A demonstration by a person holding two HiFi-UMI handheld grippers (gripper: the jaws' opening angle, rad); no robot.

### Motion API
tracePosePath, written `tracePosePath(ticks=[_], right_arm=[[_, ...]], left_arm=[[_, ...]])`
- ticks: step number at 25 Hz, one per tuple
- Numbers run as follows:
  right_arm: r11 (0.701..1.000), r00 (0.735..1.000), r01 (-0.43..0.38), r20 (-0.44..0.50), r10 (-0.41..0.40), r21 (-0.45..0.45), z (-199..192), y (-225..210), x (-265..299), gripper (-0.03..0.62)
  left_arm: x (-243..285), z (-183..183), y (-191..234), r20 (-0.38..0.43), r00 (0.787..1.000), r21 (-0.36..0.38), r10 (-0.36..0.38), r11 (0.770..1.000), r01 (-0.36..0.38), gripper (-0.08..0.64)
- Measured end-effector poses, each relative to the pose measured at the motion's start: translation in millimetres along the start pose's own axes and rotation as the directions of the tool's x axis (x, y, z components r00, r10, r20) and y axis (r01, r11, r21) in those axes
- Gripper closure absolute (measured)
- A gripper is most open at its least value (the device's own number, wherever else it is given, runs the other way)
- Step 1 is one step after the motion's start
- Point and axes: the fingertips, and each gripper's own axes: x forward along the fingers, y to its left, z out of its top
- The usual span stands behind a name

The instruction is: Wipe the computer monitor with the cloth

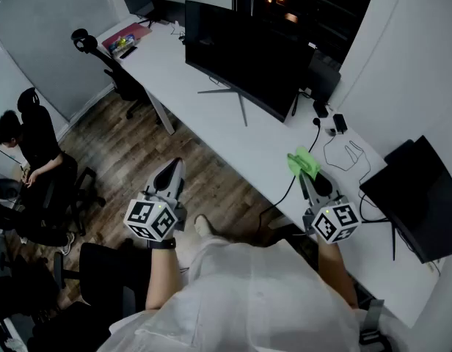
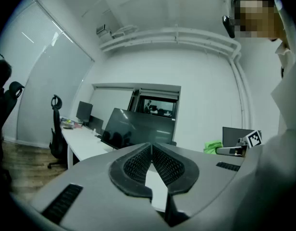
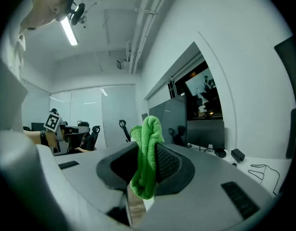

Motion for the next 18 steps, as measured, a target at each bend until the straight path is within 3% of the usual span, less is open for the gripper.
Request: tracePosePath(ticks=[18], right_arm=[[1.000,0.999,-0.016,0.034,0.016,0.020,3.9,6.0,-6.8,0.522]], left_arm=[[-4.1,2.1,-6.0,-0.002,1.000,0.014,-0.016,1.000,0.016,0.535]])
